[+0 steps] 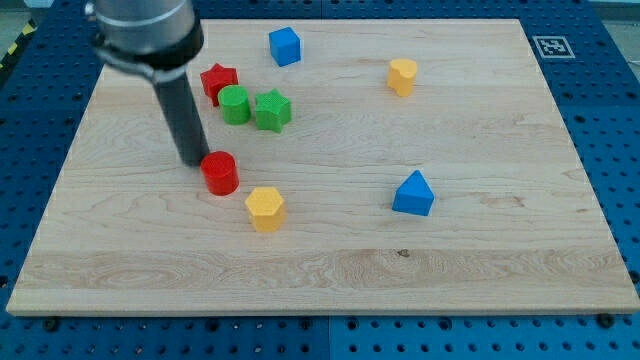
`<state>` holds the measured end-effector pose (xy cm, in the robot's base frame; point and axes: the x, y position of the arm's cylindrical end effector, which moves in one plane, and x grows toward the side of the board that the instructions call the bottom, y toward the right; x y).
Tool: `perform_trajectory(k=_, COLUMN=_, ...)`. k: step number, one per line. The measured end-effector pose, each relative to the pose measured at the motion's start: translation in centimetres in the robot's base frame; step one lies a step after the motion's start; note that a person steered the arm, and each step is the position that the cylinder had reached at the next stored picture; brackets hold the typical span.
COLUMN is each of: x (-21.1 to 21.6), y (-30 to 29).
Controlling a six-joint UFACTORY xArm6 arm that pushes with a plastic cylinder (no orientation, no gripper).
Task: Slide the red circle towards the green star
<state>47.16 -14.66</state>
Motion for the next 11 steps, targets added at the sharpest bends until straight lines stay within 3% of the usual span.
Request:
perform_trajectory(k=1, x=4.8, y=0.5)
perform_trajectory(k=2, x=5.2, y=1.0)
perform_trajectory(k=6, x=-1.3, y=3.5)
perform_trajectory(k=8, x=-1.2, y=5.9)
perform_trajectory(k=11, x=-5.7, y=5.7)
